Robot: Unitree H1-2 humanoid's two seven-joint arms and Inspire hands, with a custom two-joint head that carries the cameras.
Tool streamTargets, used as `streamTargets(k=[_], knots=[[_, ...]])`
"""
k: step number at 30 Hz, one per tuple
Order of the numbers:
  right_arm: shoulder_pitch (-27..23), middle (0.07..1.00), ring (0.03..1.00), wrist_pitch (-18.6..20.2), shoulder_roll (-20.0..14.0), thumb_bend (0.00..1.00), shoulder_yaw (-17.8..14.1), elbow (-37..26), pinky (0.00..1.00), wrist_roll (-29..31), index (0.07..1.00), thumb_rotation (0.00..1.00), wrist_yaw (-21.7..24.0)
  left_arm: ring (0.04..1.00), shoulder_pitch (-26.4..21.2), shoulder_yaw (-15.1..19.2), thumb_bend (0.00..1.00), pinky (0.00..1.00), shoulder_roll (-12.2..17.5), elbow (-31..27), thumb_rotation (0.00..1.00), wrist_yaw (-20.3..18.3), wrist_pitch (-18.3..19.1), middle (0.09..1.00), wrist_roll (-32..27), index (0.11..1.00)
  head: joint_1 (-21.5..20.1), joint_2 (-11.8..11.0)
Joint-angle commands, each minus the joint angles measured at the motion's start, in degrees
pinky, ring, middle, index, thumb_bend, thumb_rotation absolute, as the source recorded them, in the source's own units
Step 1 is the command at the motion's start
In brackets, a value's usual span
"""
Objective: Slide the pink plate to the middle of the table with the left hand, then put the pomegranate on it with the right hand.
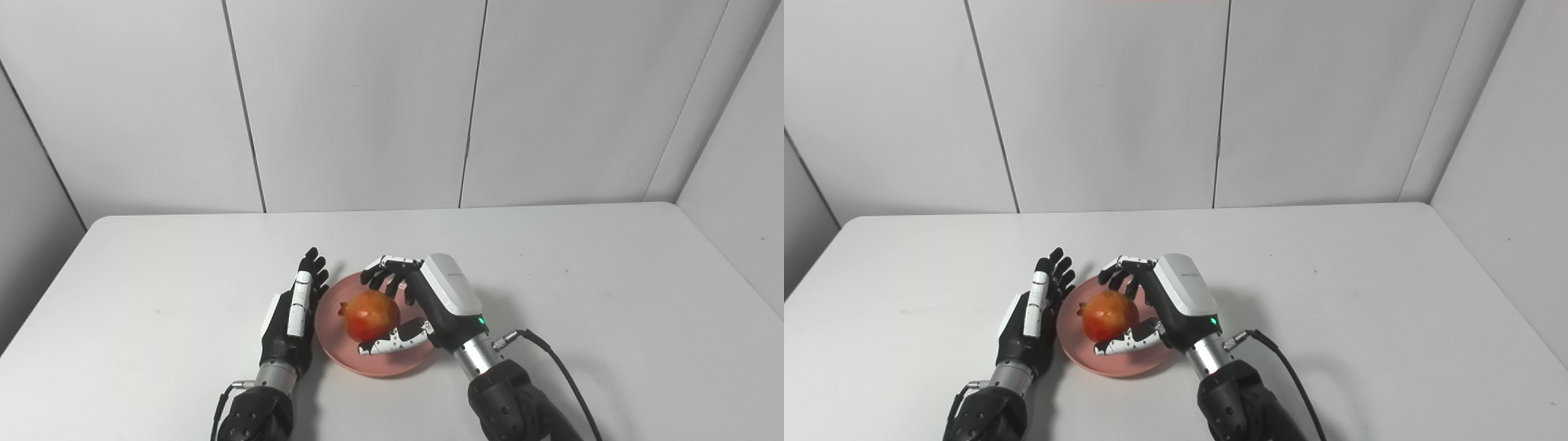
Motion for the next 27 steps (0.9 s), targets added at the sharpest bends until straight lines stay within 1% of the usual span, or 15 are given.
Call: streamTargets(k=[1,4,8,9,11,15,21,24,27], knots=[[-3.15,0.475,0.267,-3.42,0.31,0.53,0.01,0.19,0.19,-0.74,0.488,0.0,-1.76,1.0,-1.22,-0.3,0.67,1.0,-0.44,-0.98,1.0,0.2,-1.43,1.0,0.66,1.0,0.06,-0.06],[-3.62,0.473,0.248,-4.13,0.19,0.53,0.03,2.08,0.18,-1.35,0.487,0.0,-2.47,1.0,-1.11,-0.26,0.67,1.0,-0.59,-1.21,1.0,0.39,-1.37,1.0,0.65,1.0,0.11,-0.01],[-4.45,0.475,0.278,-4.79,0.06,0.53,-0.14,4.21,0.2,-2.09,0.486,0.0,-3.53,1.0,-1.03,-0.19,0.68,1.0,-0.66,-1.48,1.0,0.42,-0.85,1.0,0.26,1.0,0.09,-0.05],[-4.71,0.438,0.3,-5.02,-0.12,0.52,-0.14,4.82,0.22,-2.21,0.512,0.0,-3.81,1.0,-1.0,-0.19,0.67,1.0,-0.68,-1.57,1.0,0.46,-0.7,1.0,0.25,1.0,0.09,-0.05],[-5.31,0.422,0.322,-5.6,-0.56,0.52,-0.12,6.05,0.24,-2.64,0.524,0.0,-4.49,1.0,-0.94,-0.3,0.67,1.0,-0.64,-1.69,1.0,0.58,-0.72,1.0,0.53,1.0,0.09,-0.05],[-6.14,0.428,0.372,-6.27,-1.22,0.52,-0.31,7.69,0.29,-3.82,0.525,0.0,-6.01,1.0,-0.78,-0.46,0.68,1.0,-0.58,-2.13,1.0,0.59,-0.43,1.0,0.51,1.0,0.3,0.15],[-6.79,0.413,0.35,-6.03,-1.55,0.52,-0.73,8.56,0.27,-3.93,0.526,0.0,-6.88,1.0,-0.58,-0.69,0.68,1.0,-0.43,-2.62,1.0,0.71,-0.1,1.0,0.59,1.0,0.24,0.4],[-7.14,0.425,0.388,-6.09,-1.88,0.52,-0.52,8.88,0.32,-5.01,0.521,0.0,-7.77,1.0,-0.51,-0.82,0.68,1.0,-0.31,-2.76,1.0,0.75,0.0,1.0,0.68,1.0,0.35,0.42],[-7.47,0.433,0.403,-7.06,-2.17,0.52,-0.16,10.03,0.35,-6.05,0.523,0.0,-9.4,1.0,-0.46,-0.94,0.68,1.0,-0.18,-2.98,1.0,0.77,0.24,1.0,0.73,1.0,0.17,0.72]])
